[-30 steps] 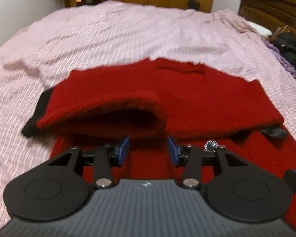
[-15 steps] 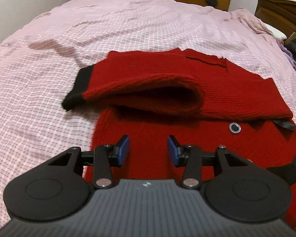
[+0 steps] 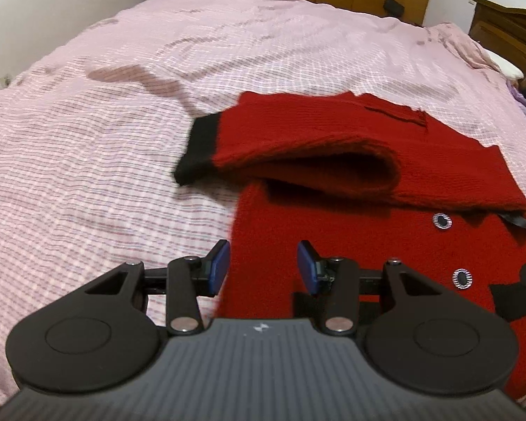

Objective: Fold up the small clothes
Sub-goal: 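Withdraw the open left gripper away from the cardigan, then grasp the black cuff of the folded sleeve with the right gripper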

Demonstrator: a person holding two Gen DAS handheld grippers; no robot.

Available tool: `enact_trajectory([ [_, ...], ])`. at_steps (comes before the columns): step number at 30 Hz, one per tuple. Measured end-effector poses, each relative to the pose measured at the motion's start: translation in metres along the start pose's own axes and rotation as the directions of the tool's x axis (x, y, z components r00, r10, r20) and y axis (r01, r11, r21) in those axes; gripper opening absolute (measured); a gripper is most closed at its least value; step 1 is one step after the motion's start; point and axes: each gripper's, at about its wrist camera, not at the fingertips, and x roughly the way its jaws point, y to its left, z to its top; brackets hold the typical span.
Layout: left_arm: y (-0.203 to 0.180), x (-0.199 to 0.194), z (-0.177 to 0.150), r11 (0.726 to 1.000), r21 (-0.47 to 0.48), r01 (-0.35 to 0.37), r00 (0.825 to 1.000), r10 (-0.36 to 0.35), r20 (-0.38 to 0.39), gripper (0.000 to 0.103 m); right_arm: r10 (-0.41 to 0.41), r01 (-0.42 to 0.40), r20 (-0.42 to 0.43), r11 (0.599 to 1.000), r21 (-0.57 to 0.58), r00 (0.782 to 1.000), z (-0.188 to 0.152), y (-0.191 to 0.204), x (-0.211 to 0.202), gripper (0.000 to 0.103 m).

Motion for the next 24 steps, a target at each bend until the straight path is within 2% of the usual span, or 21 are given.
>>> enact_trajectory([
  [8,0.034,-0.012,-0.007,0.997,-0.042,-0.062,0.998,0.062,0.003,0.05,0.093,-0.099,-0.048,0.986,-0.134,0.994,0.012,0.049,0.017,0.085],
  [13,0.059,-0.015,-0.012,0.992,-0.084,-0.097,0.995,0.097,-0.002,0.05,0.157,-0.173,-0.084,0.956,-0.237,0.984,0.02,0.094,0.03,0.085],
  [19,0.086,-0.017,-0.02,0.984,-0.13,-0.119,0.993,0.118,-0.015,0.05,0.209,-0.244,-0.133,0.898,-0.365,0.969,0.026,0.153,0.053,0.085],
  [24,0.103,-0.019,-0.024,0.98,-0.154,-0.126,0.992,0.124,-0.021,0.05,0.221,-0.277,-0.169,0.82,-0.501,0.96,0.025,0.201,0.072,0.085],
])
